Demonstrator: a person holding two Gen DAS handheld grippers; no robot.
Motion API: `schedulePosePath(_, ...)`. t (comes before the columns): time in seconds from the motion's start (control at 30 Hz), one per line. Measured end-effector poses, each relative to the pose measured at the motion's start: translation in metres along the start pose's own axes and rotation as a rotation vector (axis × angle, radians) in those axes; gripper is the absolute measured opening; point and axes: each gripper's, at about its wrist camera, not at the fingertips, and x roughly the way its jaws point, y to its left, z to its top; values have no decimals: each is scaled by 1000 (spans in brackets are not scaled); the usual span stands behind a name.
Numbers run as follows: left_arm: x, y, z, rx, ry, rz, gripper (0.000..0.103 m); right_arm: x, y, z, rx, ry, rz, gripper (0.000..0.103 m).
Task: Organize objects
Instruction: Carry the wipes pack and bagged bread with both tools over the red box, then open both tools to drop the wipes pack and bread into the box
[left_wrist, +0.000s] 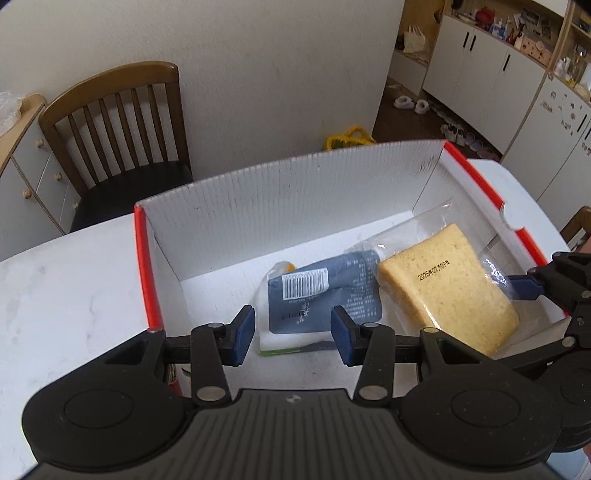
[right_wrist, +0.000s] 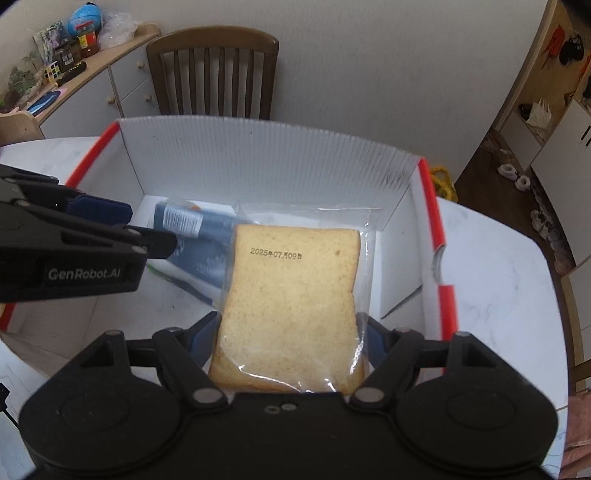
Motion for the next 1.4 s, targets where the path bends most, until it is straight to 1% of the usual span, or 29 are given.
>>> schedulePosePath(0.17,5,-2,-4,9,12,1,44,8,-1,-3,21,22,15,79)
schedulePosePath(0.23,5,-3,-5,19,8,6,44,8,-1,-2,29,16,13,85)
schedulePosePath(0.3,5,-4,-6,21,8,11,44,6,0,-1,24,5,10,89)
schedulePosePath(0.47,-3,-2,-3,13,-4,-1,44,-4,0,-2,9,-20,22,89)
schedulePosePath(0.73,-35,-10,-5,15,-48,-21,44,-37,-8,-8,6,-71,54,89)
schedulePosePath(1.0,-72,-24,-10,6,-102,-17,44,-72,-14,-13,14,-131,77,89)
schedulePosePath(1.33,-112,-44,-30,-8,-139,2,45,-114,-25,-34,16,-192,98,90)
schedulePosePath(1.4,-120,-49,-35,-11,-148,6,47,-123,-28,-38,22,-206,109,92)
